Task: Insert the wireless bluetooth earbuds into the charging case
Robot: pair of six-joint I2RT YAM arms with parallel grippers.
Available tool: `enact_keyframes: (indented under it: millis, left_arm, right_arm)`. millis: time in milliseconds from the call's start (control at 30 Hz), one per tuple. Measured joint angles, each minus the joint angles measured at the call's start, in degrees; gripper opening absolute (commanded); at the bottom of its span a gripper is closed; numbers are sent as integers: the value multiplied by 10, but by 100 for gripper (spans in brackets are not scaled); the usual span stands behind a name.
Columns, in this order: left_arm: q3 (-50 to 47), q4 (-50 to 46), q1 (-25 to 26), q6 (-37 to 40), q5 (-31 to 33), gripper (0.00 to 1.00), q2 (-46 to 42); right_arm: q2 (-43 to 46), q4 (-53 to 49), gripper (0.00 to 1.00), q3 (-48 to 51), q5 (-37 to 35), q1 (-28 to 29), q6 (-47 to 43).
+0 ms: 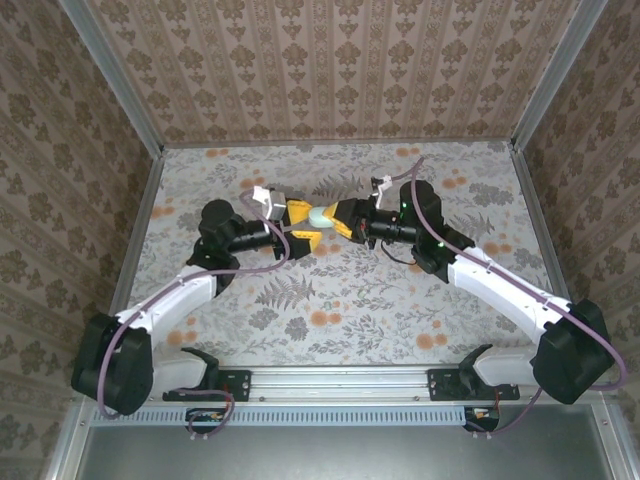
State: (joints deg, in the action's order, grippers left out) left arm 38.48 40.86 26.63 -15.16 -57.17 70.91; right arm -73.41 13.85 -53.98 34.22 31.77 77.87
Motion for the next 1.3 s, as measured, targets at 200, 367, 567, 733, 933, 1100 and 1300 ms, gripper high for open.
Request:
enact_keyframes:
  millis: [200,367,567,733,933,1100,1300]
  left_arm:
    - [6,56,0,-31,-15,66,40]
    - [15,101,0,-57,-21,63,59]
    - [25,123,0,-74,-32,53,67]
    - [30,130,1,-80,-40,58,74]
    - [30,134,1,-83,-42,56,77]
    - [30,139,3,-87,-48,43,78]
    - [30,139,3,-88,-48,29,78]
  right_arm:
    - [3,18,16,0,-2,0,9]
    - [4,19,16,4,-2,0,15]
    - [4,23,16,9,-2,0,17]
    - [5,25,16,9,-2,0,19]
    - [6,27,16,9,-2,0,19]
    - [7,27,16,9,-2,0,19]
    - [8,27,21,9,1,-2,19]
